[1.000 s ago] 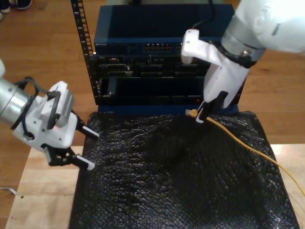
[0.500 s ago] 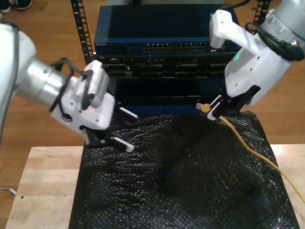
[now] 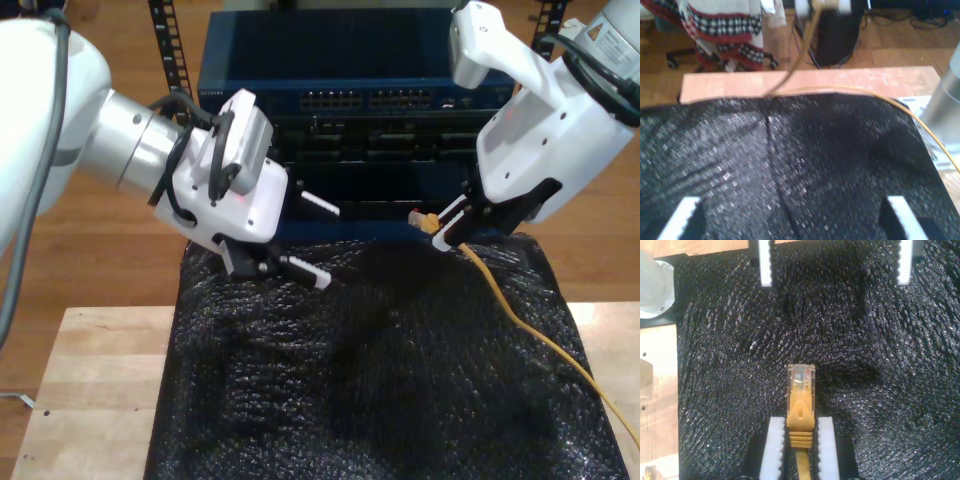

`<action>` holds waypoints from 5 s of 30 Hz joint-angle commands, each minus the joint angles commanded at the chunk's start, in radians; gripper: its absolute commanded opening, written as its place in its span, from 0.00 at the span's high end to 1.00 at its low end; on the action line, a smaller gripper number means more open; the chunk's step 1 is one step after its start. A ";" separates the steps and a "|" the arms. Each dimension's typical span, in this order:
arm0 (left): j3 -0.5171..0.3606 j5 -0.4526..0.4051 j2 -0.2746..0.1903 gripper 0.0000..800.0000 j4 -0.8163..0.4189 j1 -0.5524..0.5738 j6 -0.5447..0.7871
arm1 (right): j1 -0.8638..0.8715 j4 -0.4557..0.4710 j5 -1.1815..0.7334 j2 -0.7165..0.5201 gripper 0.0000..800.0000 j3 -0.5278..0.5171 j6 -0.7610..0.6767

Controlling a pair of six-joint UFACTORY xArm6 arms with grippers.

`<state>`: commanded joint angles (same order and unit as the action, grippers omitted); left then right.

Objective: Grab the cable and plug it in

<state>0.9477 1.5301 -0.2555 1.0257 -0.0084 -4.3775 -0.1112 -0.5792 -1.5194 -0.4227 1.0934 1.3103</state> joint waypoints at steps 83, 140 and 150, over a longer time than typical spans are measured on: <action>0.015 0.008 -0.005 0.47 0.097 0.080 -0.031 | -0.052 -0.034 0.097 0.048 0.98 -0.037 0.031; -0.003 0.006 -0.008 1.00 0.107 0.063 -0.049 | -0.046 -0.035 0.097 0.029 0.00 0.014 0.037; -0.005 0.106 0.044 1.00 0.212 -0.066 -0.127 | -0.048 -0.035 0.089 0.025 0.00 0.100 0.040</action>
<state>0.9431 1.6360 -0.2110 1.2375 -0.0744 -4.5049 -0.1588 -0.6145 -1.4304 -0.3982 1.1932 1.3502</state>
